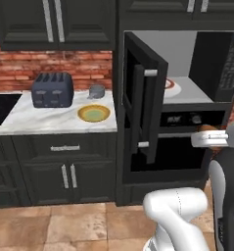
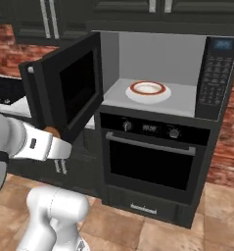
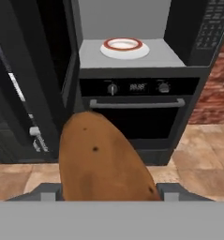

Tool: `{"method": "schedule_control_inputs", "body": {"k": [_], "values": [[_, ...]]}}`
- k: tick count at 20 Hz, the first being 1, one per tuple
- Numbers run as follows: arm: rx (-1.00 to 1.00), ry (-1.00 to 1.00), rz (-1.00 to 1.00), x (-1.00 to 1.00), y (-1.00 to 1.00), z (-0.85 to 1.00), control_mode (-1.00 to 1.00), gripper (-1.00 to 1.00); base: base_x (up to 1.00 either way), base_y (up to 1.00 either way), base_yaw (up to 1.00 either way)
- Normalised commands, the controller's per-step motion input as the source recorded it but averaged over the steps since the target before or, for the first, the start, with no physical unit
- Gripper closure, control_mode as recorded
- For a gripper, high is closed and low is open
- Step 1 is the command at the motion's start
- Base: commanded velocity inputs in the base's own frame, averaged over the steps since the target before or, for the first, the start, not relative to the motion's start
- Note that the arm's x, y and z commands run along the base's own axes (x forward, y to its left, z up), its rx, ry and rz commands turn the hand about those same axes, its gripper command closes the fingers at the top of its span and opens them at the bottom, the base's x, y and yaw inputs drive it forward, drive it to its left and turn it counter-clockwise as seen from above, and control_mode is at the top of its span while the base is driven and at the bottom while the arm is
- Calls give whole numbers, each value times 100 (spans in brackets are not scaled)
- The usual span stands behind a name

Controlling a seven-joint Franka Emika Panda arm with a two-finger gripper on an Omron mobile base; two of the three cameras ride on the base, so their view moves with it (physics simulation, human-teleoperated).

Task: Pick the potato from the microwave and place it on plate located on the counter.

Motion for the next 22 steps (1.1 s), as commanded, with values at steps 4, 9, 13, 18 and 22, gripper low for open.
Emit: {"method": "schedule_control_inputs", "body": {"k": [4,9,13,18,22], "values": [[0,0,0,0,0,0,100,100,-8,26,56],[0,0,0,0,0,0,100,100,-3,51,57],[0,0,0,0,0,0,100,100,0,53,59],[0,0,0,0,0,0,100,100,13,51,45],[0,0,0,0,0,0,100,100,87,53,2]]}}
